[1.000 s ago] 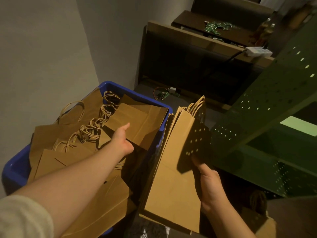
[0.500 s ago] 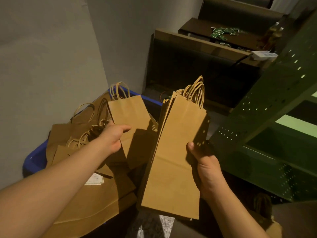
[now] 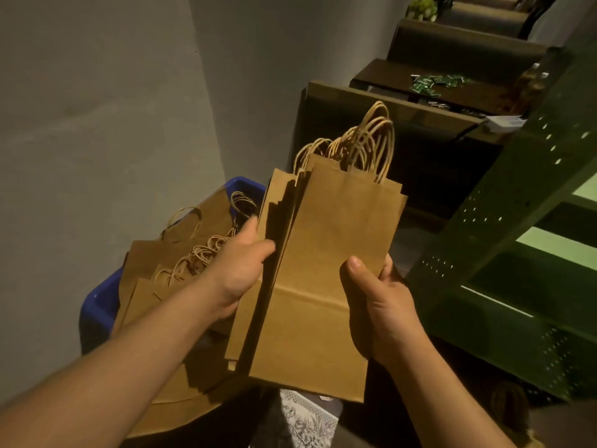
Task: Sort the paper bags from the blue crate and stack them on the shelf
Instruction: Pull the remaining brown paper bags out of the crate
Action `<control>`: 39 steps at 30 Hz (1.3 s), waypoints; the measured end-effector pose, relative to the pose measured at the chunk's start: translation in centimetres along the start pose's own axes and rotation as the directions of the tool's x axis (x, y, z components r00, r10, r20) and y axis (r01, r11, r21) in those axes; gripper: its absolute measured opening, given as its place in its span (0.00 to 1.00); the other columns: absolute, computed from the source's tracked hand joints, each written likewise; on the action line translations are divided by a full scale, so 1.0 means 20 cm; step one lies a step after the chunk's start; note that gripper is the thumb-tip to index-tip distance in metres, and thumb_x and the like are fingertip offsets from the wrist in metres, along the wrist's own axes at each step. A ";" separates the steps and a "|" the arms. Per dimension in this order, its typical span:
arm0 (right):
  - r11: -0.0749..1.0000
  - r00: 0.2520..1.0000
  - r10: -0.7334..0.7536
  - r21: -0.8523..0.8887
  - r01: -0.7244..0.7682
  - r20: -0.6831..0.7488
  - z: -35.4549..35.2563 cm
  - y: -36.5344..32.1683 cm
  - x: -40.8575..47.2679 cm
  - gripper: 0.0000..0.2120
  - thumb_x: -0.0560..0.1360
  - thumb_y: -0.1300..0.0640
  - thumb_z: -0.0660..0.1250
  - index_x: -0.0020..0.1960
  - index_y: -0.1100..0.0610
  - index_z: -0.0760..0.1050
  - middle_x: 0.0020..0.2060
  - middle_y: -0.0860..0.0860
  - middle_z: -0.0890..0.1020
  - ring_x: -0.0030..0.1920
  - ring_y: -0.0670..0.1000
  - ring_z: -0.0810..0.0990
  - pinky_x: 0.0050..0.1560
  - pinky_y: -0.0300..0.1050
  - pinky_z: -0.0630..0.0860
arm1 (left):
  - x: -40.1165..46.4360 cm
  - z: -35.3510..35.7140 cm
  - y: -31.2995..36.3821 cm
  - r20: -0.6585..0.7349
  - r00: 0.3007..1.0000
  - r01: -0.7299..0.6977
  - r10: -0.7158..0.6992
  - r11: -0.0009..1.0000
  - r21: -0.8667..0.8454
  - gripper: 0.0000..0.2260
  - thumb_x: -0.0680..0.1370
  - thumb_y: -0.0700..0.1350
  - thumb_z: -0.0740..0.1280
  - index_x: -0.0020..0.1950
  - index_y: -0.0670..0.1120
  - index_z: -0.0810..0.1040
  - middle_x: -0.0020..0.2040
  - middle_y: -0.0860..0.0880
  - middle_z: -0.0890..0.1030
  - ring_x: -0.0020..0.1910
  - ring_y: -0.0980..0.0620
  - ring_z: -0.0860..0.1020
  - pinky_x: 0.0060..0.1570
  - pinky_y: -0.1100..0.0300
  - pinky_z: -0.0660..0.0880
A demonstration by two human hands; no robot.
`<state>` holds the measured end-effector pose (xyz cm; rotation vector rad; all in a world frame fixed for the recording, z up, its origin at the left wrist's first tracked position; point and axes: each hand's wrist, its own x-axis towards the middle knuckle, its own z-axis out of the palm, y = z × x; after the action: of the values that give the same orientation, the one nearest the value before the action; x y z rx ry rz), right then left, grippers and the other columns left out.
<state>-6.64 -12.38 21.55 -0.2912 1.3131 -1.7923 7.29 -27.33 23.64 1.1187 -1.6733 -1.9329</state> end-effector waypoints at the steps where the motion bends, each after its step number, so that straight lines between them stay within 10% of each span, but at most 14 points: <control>1: 1.000 1.000 -0.001 -0.009 0.001 -0.009 0.00 0.00 -0.01 0.17 0.71 0.57 0.71 0.59 0.50 0.76 0.44 0.42 0.88 0.46 0.41 0.86 0.50 0.39 0.73 | -0.01 0.01 -0.02 -0.008 1.000 0.001 -0.001 1.000 -0.029 0.23 0.86 0.43 0.60 0.80 0.58 0.64 0.64 0.49 0.82 0.64 0.45 0.80 0.67 0.39 0.74; 5: 0.996 0.999 0.045 -0.071 -0.045 -0.003 -0.03 0.01 -0.02 0.08 0.75 0.57 0.69 0.54 0.52 0.78 0.42 0.43 0.88 0.42 0.41 0.86 0.44 0.37 0.74 | -0.04 0.07 -0.09 -0.068 0.997 0.030 -0.039 0.991 -0.128 0.26 0.85 0.55 0.58 0.83 0.58 0.56 0.77 0.47 0.72 0.76 0.41 0.69 0.76 0.36 0.64; 10: 0.965 0.997 0.036 -0.258 -0.052 -0.068 -0.04 0.03 -0.04 0.17 0.76 0.54 0.71 0.63 0.57 0.77 0.46 0.49 0.88 0.45 0.49 0.87 0.42 0.38 0.78 | -0.09 0.15 -0.10 -0.010 0.998 0.062 -0.066 0.976 -0.211 0.40 0.73 0.73 0.63 0.80 0.55 0.65 0.73 0.47 0.77 0.71 0.45 0.75 0.73 0.40 0.69; 13: 0.942 0.994 -0.002 -0.334 -0.035 -0.110 -0.05 0.05 -0.04 0.21 0.75 0.53 0.73 0.66 0.58 0.76 0.46 0.53 0.87 0.44 0.53 0.86 0.40 0.42 0.79 | -0.10 0.19 -0.12 -0.003 0.999 0.053 -0.053 0.996 -0.071 0.54 0.63 0.77 0.69 0.83 0.59 0.53 0.81 0.50 0.65 0.78 0.43 0.65 0.76 0.37 0.64; 22: 0.901 0.974 0.134 -0.387 -0.197 -0.183 -0.08 0.02 -0.05 0.17 0.75 0.47 0.72 0.45 0.63 0.80 0.23 0.48 0.78 0.25 0.46 0.77 0.31 0.42 0.71 | -0.10 0.29 -0.18 -0.059 0.998 0.024 -0.015 0.987 0.156 0.43 0.79 0.63 0.67 0.84 0.55 0.45 0.84 0.50 0.57 0.82 0.45 0.58 0.75 0.45 0.63; 32: 0.963 0.984 0.039 -0.257 -0.084 -0.175 -0.08 0.04 -0.04 0.16 0.76 0.55 0.73 0.59 0.63 0.79 0.33 0.49 0.84 0.30 0.45 0.82 0.30 0.35 0.74 | -0.02 0.26 -0.14 0.036 0.997 0.059 -0.069 0.975 0.214 0.41 0.81 0.62 0.65 0.85 0.54 0.44 0.83 0.50 0.59 0.81 0.46 0.60 0.78 0.43 0.61; 39: 0.974 0.974 0.035 -0.210 -0.084 -0.225 -0.08 0.05 -0.02 0.14 0.76 0.57 0.72 0.59 0.62 0.78 0.44 0.55 0.81 0.45 0.53 0.79 0.43 0.44 0.72 | 0.14 0.14 -0.14 -0.029 0.975 0.215 -0.219 0.971 -0.100 0.21 0.83 0.64 0.58 0.71 0.55 0.73 0.66 0.52 0.79 0.63 0.55 0.74 0.70 0.51 0.65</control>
<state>-6.82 -11.02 20.09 -0.1730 1.6630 -1.6673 4.05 -26.76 20.12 1.3415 -1.4719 -2.0827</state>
